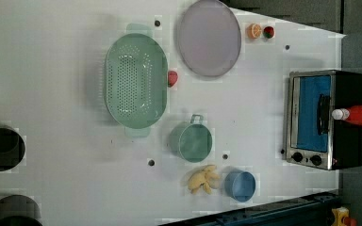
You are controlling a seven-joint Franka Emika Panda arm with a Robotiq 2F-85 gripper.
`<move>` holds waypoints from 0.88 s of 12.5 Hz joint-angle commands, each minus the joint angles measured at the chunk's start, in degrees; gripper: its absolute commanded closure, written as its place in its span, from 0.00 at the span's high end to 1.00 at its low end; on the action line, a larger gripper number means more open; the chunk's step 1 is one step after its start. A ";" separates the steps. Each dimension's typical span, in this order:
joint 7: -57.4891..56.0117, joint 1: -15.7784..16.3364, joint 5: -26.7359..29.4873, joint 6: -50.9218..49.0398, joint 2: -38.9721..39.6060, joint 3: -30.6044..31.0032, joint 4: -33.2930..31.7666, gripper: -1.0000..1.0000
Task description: Pick Ketchup from oven and place it on table.
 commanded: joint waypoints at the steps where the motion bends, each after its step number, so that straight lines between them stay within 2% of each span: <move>1: -2.61 0.39 1.04 6.99 1.91 -3.62 0.84 1.00; 3: -2.61 -0.02 1.24 8.29 4.16 -5.26 0.86 1.00; 6: -2.61 -1.53 8.04 8.33 7.16 -6.03 0.91 1.00; 11: -2.61 -2.22 11.37 9.96 11.80 -6.02 0.85 1.00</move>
